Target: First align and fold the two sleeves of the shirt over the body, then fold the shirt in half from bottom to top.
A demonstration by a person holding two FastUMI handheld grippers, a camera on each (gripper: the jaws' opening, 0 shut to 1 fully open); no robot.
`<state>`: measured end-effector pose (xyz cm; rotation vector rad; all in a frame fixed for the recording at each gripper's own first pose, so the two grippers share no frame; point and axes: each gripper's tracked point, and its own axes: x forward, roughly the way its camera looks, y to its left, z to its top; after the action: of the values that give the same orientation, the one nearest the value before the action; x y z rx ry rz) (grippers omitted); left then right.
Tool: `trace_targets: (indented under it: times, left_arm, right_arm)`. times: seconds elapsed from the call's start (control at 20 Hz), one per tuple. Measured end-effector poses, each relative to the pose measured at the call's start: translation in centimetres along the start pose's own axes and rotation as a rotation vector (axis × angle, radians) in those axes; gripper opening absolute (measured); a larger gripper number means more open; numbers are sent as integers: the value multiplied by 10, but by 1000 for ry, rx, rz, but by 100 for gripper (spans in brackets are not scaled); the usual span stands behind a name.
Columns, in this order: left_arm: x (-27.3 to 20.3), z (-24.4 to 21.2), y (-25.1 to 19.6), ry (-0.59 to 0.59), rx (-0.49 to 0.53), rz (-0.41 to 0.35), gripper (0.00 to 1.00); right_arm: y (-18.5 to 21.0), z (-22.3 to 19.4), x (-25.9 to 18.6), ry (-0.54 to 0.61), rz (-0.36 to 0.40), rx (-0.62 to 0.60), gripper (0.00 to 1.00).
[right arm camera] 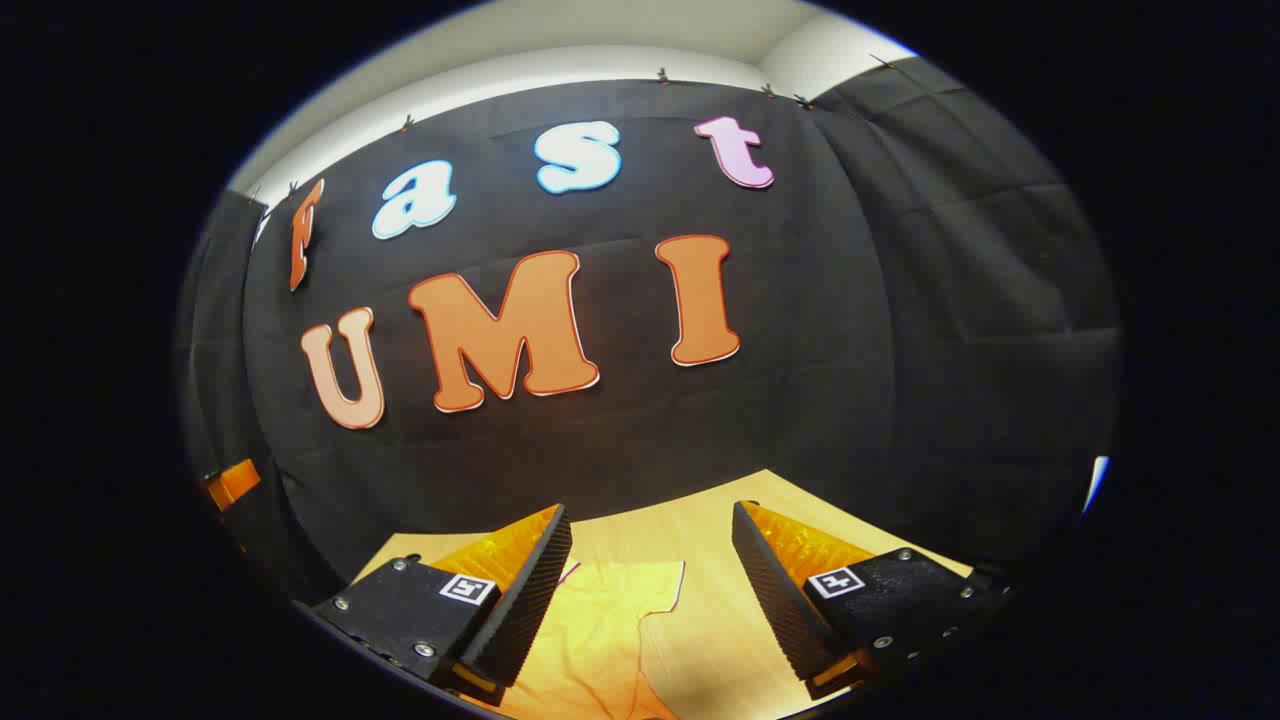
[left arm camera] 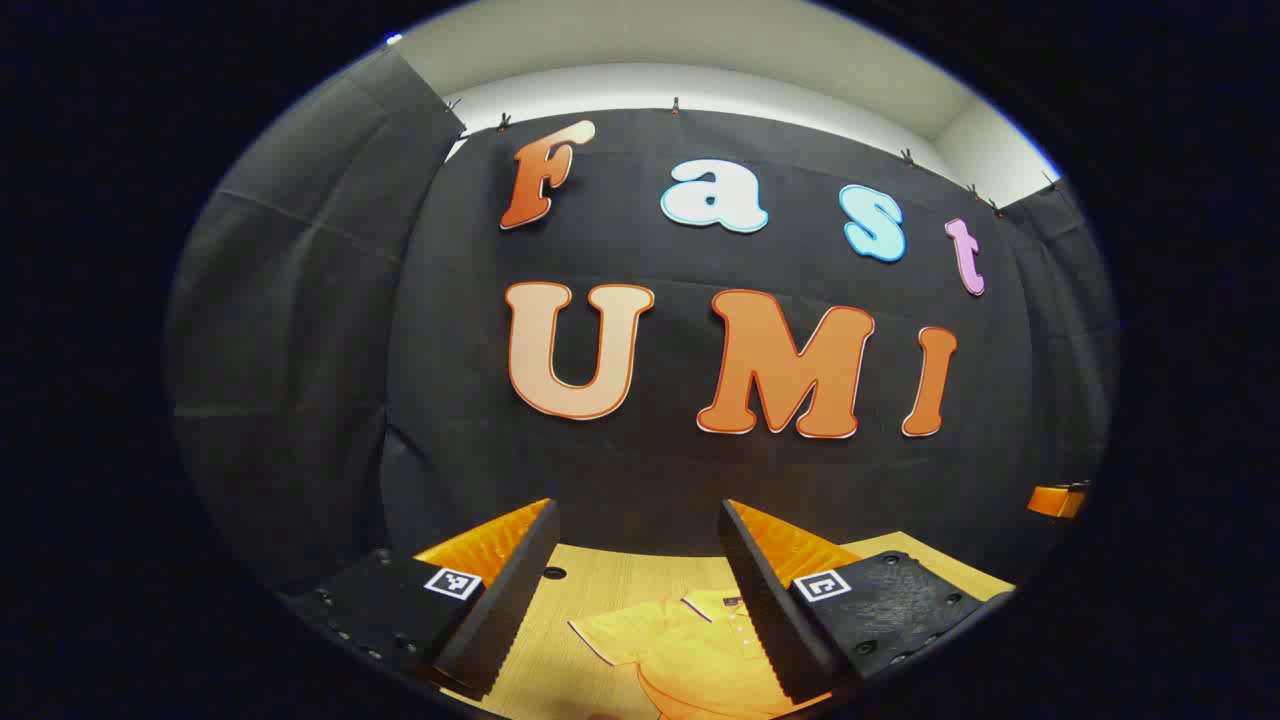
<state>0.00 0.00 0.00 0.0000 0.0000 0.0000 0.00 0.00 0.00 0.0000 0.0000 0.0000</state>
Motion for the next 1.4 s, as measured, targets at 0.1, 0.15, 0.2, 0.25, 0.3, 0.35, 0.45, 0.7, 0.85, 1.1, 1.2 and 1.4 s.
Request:
trace_targets:
  times: [0.1,0.15,0.2,0.25,0.3,0.35,0.45,0.7,0.85,1.1,1.2,1.4]
  left_arm:
    - [8,0,-1,1,12,21,97]
    - [11,4,0,-1,18,37,98]
    - [13,6,-2,-2,17,53,98]
    - [17,9,-10,-7,10,58,98]
    - [20,11,-14,-13,8,67,98]
    - [21,11,-15,-19,13,81,98]
    - [23,7,-15,-18,52,116,98]
    - [34,-1,-20,-3,94,119,96]
    - [53,-5,-13,13,81,96,98]
    - [70,-12,-1,22,83,88,98]
    - [74,-18,1,41,89,81,98]
    - [81,-32,11,75,72,85,98]
  right_arm:
    - [4,3,12,6,25,5,98]
    - [4,5,20,11,37,17,98]
    - [3,7,30,16,44,20,98]
    - [-1,9,43,24,51,0,98]
    - [-3,11,50,22,58,-13,98]
    - [-3,12,55,24,74,-18,98]
    - [-1,8,65,36,104,-25,98]
    - [-3,-3,79,70,86,-42,98]
    - [1,-5,82,89,53,-43,98]
    - [13,-7,93,112,28,-103,98]
    - [15,-10,101,134,23,-118,98]
    - [25,-32,131,296,45,-98,98]
